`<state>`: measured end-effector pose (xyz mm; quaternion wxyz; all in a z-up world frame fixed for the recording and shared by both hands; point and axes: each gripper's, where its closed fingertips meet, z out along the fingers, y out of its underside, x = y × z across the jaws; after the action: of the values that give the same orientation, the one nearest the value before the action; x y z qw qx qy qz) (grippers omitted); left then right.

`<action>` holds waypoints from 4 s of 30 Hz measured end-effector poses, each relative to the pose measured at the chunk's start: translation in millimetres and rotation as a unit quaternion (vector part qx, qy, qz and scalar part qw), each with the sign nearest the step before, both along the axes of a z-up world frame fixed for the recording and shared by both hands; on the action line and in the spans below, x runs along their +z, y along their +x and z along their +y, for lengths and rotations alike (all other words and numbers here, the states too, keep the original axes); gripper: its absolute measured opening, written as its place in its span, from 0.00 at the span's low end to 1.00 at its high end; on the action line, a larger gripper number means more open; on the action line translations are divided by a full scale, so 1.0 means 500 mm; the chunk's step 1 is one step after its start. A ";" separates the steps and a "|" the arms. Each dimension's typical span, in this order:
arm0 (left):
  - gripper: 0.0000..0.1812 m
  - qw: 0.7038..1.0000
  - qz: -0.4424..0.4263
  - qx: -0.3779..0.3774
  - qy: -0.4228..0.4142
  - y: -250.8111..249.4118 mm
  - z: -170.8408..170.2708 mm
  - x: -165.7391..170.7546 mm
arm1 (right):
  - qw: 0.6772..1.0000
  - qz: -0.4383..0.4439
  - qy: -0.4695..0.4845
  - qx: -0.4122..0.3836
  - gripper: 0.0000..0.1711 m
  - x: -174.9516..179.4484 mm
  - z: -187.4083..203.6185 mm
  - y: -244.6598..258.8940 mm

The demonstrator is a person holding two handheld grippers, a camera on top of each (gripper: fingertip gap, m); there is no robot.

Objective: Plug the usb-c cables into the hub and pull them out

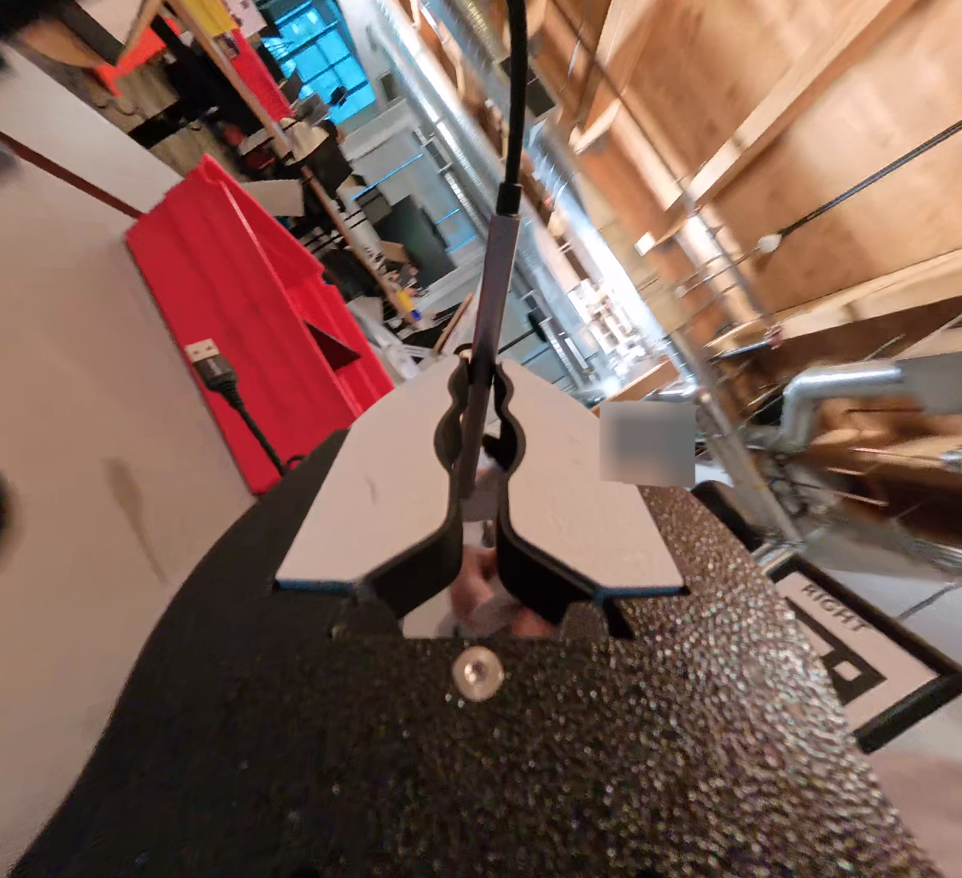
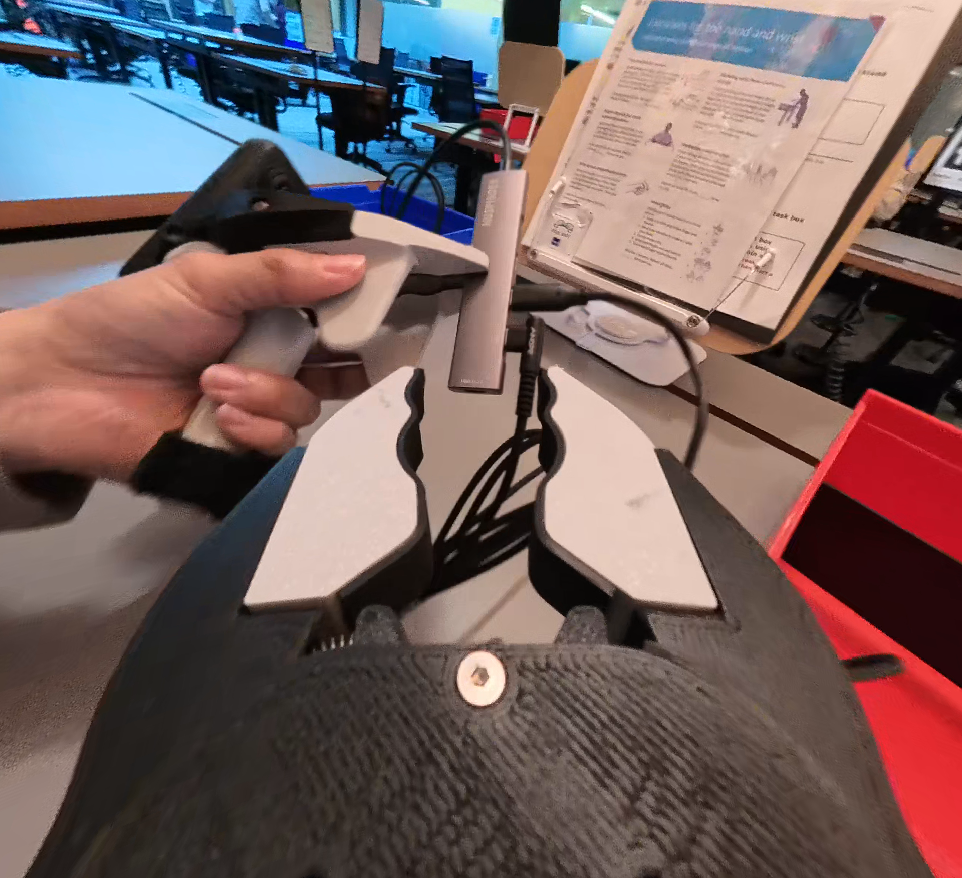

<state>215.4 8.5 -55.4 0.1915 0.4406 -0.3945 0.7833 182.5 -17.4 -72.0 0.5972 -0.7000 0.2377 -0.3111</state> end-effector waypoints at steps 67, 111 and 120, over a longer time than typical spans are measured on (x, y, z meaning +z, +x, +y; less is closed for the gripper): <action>0.13 0.635 -0.367 0.205 0.648 -0.046 -0.016 -0.043 | 0.995 0.003 0.095 -0.036 0.08 0.009 -0.042 0.016; 0.14 0.837 -0.293 0.233 0.399 -0.080 0.194 -0.124 | 0.999 0.006 0.033 -0.004 0.07 -0.074 0.196 -0.016; 0.14 0.838 -0.270 0.227 0.417 -0.075 0.211 -0.144 | 0.996 0.073 -0.054 0.006 0.07 -0.112 0.206 -0.016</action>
<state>177.6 113.9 -127.5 -0.3078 0.3275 -0.6086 0.6539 174.3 85.4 -127.9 0.5417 -0.7533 0.2594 -0.2681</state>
